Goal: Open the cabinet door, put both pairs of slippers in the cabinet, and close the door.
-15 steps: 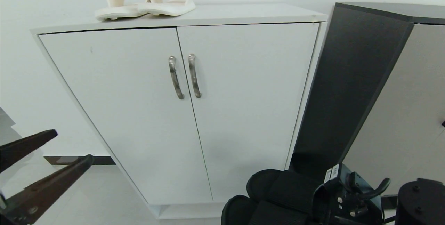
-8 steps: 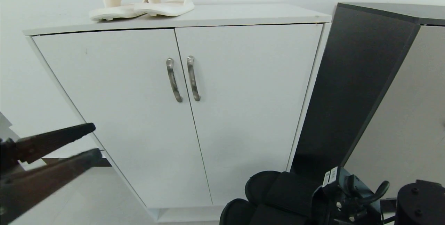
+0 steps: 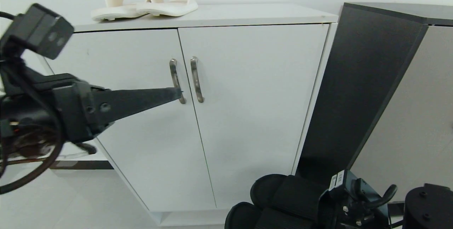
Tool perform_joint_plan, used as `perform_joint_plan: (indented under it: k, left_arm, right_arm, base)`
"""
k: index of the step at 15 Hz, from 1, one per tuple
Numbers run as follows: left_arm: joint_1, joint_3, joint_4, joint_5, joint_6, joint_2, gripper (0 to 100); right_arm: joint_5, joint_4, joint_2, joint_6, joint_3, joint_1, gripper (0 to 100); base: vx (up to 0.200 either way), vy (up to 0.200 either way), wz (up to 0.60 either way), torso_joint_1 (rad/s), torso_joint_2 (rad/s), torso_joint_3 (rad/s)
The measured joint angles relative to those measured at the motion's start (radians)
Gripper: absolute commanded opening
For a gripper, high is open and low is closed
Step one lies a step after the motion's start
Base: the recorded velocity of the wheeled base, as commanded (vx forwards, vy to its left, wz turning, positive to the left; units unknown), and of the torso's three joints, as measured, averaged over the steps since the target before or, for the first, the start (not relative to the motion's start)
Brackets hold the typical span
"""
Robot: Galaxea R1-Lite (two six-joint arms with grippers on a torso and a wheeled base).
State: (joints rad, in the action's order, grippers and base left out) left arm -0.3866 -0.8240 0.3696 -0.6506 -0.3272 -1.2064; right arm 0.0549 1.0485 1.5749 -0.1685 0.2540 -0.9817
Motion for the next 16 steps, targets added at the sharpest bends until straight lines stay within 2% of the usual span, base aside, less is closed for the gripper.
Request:
perform_joint_plan:
  k: [1, 2, 3, 4, 9, 13, 16]
  left_arm:
    - [0.000, -0.011, 0.046, 0.006, 0.001, -0.051, 100]
    - [0.007, -0.020, 0.087, 0.043, 0.003, -0.096, 100]
    - [0.012, -0.032, 0.103, 0.115, 0.005, -0.131, 100]
    - [0.016, -0.051, 0.118, 0.147, 0.006, -0.158, 100]
    - [0.021, -0.083, 0.119, 0.164, 0.007, -0.210, 100]
    - [0.024, -0.117, 0.123, 0.215, 0.010, -0.253, 100]
    - [0.023, -0.137, 0.125, 0.215, 0.013, -0.284, 100]
  right_arm:
    - [0.000, 0.000, 0.000, 0.000, 0.000, 0.000, 0]
    - [0.000, 0.000, 0.000, 0.000, -0.001, 0.000, 0]
    - [0.000, 0.001, 0.000, -0.001, -0.001, 0.000, 0]
    - [0.000, 0.000, 0.000, -0.001, -0.001, 0.000, 0]
    - [0.001, 0.000, 0.000, -0.001, -0.001, -0.001, 0]
    - [0.001, 0.000, -0.002, 0.000, -0.001, -0.002, 0]
    - [0.001, 0.001, -0.002, -0.001, -0.005, -0.004, 0]
  base:
    - [0.000, 0.000, 0.00, 0.000, 0.00, 0.000]
    - [0.000, 0.000, 0.00, 0.000, 0.00, 0.000]
    - [0.000, 0.000, 0.00, 0.000, 0.00, 0.000]
    - [0.000, 0.000, 0.00, 0.000, 0.00, 0.000]
    - [0.000, 0.000, 0.00, 0.000, 0.00, 0.000]
    - [0.000, 0.000, 0.00, 0.000, 0.00, 0.000]
    - [0.000, 0.000, 0.00, 0.000, 0.00, 0.000]
